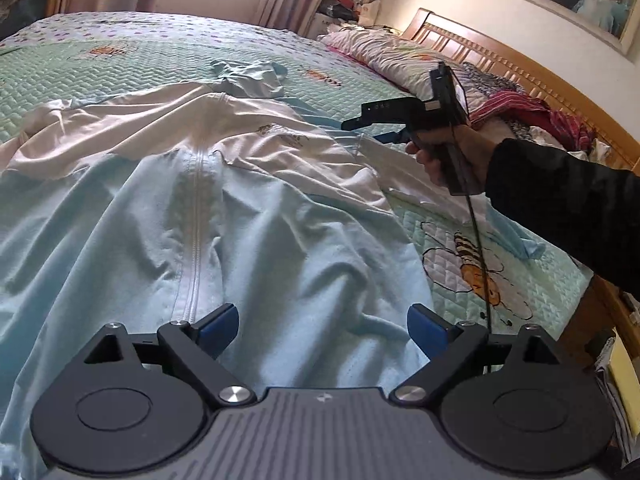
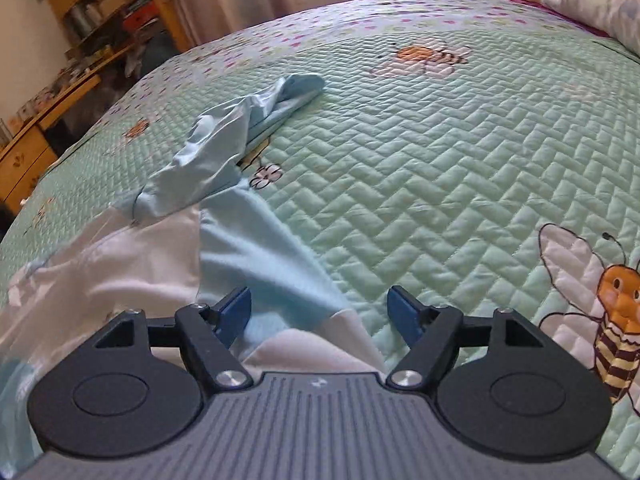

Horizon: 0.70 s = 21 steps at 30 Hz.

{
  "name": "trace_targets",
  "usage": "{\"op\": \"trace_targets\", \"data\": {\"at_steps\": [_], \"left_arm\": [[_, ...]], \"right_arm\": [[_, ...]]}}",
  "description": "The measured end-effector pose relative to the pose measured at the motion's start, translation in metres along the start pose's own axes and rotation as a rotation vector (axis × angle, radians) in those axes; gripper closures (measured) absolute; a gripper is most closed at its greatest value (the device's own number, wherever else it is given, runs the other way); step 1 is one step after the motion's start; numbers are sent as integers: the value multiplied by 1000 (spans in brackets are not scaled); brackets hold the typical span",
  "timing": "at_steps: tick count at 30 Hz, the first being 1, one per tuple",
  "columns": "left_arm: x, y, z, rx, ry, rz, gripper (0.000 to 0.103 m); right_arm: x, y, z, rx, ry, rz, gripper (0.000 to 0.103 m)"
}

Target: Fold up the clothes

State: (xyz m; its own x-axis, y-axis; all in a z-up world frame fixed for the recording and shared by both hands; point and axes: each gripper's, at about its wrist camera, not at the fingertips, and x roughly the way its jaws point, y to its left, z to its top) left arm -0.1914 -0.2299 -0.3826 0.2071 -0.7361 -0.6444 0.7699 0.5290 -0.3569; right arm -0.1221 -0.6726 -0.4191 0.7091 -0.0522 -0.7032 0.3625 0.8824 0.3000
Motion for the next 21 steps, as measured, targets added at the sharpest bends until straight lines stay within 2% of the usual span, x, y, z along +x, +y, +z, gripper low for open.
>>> {"op": "trace_targets", "data": {"at_steps": [1,2,3,4,5,6,9,12,14,16,18,21], "left_arm": [[1,0,0,1,3,4,11],[2,-1,1,2,5,7,11],[3,-1,1,4,8,11,11],[3,-2,1,7,11,12,11],[4,-3,1,12,15,14,11],[4,-3,1,17,18,17,11],[2,-3,0,20,16,23,11],[-1,-2,2,12,3,17,11],[-4,-2,4,19,-9,15,11],[-9,-1,9,38,-25,22,11],[-18,4,19,62,-60,49,11],[-36,24,48,95,-126,108,10]], "right_arm": [[0,0,-1,0,-3,16,26],[0,1,-2,-6,-7,14,36],[0,2,-4,-12,-10,12,67],[1,5,-3,-26,-4,-25,84],[1,4,-3,-23,2,-52,99],[-2,0,-4,-5,0,-46,100],[-14,-12,-2,9,-26,-93,100],[-29,-34,-3,77,-54,-150,100],[-35,-43,-7,111,-56,-145,97],[-43,-44,-14,169,-68,-93,82],[-60,-39,-22,236,-130,-40,44],[-90,-28,-47,288,-261,75,32]]}}
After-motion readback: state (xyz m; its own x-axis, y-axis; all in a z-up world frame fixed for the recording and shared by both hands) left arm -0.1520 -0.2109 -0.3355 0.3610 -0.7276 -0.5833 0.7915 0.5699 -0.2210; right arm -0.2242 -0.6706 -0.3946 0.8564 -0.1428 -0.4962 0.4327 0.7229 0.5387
